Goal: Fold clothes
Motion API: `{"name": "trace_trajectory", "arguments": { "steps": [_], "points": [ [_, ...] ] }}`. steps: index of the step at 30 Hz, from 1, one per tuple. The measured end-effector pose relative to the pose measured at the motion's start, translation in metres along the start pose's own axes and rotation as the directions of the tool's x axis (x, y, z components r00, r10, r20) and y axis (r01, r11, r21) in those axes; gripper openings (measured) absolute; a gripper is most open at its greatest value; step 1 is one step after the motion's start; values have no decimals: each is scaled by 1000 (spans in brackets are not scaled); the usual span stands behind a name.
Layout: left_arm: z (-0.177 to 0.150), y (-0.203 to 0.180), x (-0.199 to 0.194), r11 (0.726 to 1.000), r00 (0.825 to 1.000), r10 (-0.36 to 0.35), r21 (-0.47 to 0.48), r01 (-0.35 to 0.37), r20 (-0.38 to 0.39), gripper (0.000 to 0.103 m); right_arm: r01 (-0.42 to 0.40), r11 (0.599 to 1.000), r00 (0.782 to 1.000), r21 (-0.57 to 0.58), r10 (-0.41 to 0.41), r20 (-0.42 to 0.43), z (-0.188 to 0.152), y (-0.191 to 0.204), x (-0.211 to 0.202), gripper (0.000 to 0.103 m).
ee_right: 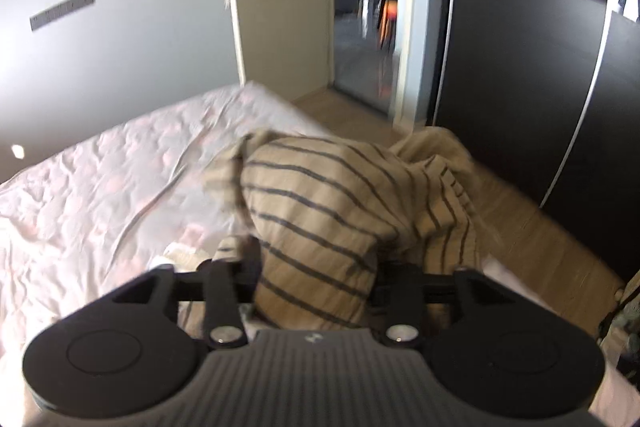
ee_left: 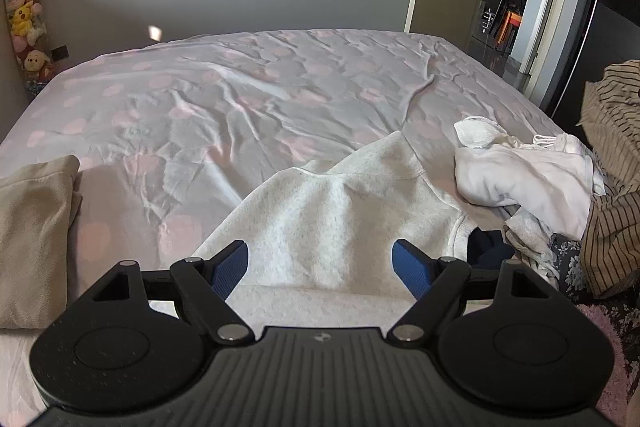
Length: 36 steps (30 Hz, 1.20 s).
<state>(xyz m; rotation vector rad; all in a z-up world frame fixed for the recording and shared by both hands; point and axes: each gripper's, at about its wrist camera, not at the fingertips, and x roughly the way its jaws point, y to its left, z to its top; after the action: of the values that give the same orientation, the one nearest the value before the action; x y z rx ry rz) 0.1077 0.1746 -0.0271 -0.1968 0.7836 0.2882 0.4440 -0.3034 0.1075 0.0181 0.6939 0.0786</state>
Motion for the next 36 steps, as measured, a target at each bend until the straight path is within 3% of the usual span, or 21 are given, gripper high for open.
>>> {"name": "trace_trajectory", "arguments": {
  "steps": [3, 7, 10, 13, 18, 25, 30, 33, 35, 36],
  "points": [
    [-4, 0, 1, 1000, 1000, -14, 0, 14, -15, 79, -21, 1000, 999, -9, 21, 37, -1, 7, -7, 71],
    [-11, -3, -1, 998, 998, -60, 0, 60, -25, 79, -109, 993, 994, -48, 110, 16, -19, 18, -21, 71],
    [-18, -6, -5, 994, 994, -106, -8, 105, -34, 79, -211, 973, 977, -95, 210, -23, -47, 38, -32, 71],
    [-28, -14, -10, 988, 987, -153, -20, 152, -47, 79, -327, 934, 945, -148, 318, -77, -75, 72, -32, 71],
    [-42, -37, -7, 975, 971, -224, -14, 224, -85, 79, -499, 833, 863, -241, 452, -226, -143, 135, -39, 71],
    [-59, -83, 3, 942, 936, -323, 45, 332, -143, 79, -579, 773, 799, -260, 474, -371, -213, 172, -31, 70],
    [-69, -111, 23, 943, 942, -275, 137, 303, -191, 79, -582, 766, 794, -272, 464, -392, -228, 167, -31, 70],
    [-73, -120, 32, 936, 937, -277, 162, 313, -211, 63, -585, 767, 790, -263, 464, -401, -232, 162, -31, 70],
    [-74, -124, 38, 934, 928, -289, 145, 327, -234, 39, -581, 770, 791, -265, 457, -406, -236, 158, -31, 70],
    [-75, -124, 39, 934, 928, -287, 144, 326, -236, 35, -579, 771, 792, -266, 454, -408, -238, 157, -30, 70]
  ]
}}
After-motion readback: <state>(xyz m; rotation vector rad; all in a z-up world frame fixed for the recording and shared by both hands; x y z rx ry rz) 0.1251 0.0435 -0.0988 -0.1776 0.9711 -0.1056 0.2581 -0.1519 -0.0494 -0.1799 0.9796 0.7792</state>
